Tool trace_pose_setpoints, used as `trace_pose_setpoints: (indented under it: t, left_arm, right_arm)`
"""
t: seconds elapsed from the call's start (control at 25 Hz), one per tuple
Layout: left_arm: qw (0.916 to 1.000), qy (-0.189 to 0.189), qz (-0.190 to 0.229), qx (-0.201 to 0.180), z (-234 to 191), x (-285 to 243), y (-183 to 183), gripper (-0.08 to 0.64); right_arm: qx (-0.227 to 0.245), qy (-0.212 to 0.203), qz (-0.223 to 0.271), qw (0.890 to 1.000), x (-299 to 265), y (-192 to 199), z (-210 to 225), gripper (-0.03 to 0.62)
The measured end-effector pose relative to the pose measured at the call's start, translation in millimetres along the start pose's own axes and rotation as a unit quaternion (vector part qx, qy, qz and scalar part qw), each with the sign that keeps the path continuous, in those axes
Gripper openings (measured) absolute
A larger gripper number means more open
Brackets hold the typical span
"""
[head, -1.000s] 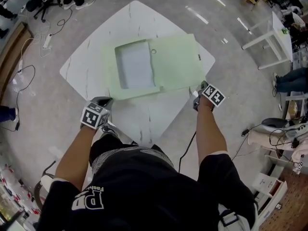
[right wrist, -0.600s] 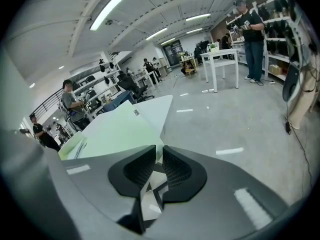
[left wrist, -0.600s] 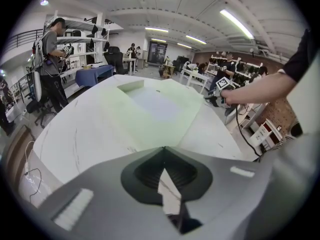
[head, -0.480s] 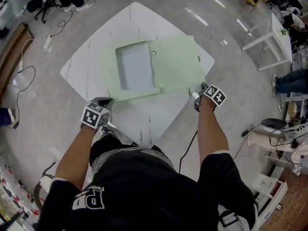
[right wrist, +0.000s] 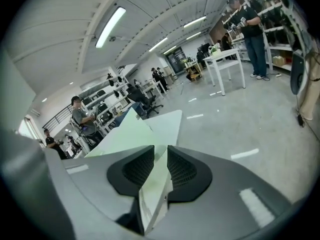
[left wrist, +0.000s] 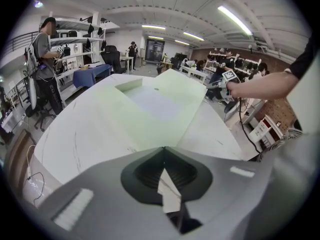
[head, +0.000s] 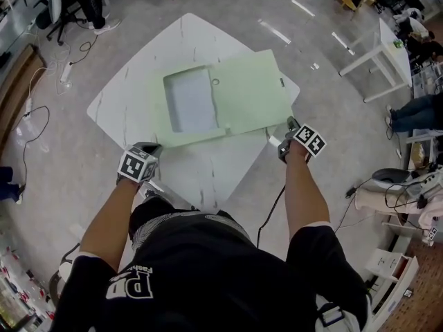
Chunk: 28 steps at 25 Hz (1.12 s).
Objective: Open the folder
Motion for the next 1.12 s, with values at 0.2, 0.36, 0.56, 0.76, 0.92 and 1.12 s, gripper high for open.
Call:
trace_pose_setpoints:
  t: [0.2,0.36,0.56,0.76,0.92,1.12]
  left_arm:
    - [0.9996,-0.011,-0.005,-0.027,8,4,-8,0.054]
    - [0.9994,-0.022,0.000,-0.027,10,7,-6,0.053]
    - [0.9985,-0.037,0.038,-0.017,6,17,-14,0.053]
    - [0.9946,-0.034,0.093,0.031,10,34,-21,0.054]
    - [0.9881,-0.029,0.139,0.060,21,51,-33,0.054]
    - [0.9805,-0.020,0.189,0.051,40,77,-53,0.052]
  right_arm:
    - [-0.002,-0.039,0.018,0.999,20,-12,-15,0.092]
    - [0.009,-0.066,0.028,0.997,41,-17,-31,0.095]
    - [0.018,-0.103,0.036,0.994,66,-21,-60,0.095]
    - [0.019,-0.130,0.034,0.991,93,-15,-96,0.095]
    - [0.009,-0.155,0.020,0.988,115,-4,-128,0.094]
    - [0.051,-0.216,0.012,0.975,146,12,-181,0.061]
Point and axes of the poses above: the fingertips, and each gripper's own axes: x backward along the fingers, z to its right, y out of its underside, the point moved 5 cm from there along x, backward along the fingers, and after that the axes turned 10 degrees about z, right-handed, at the moved point
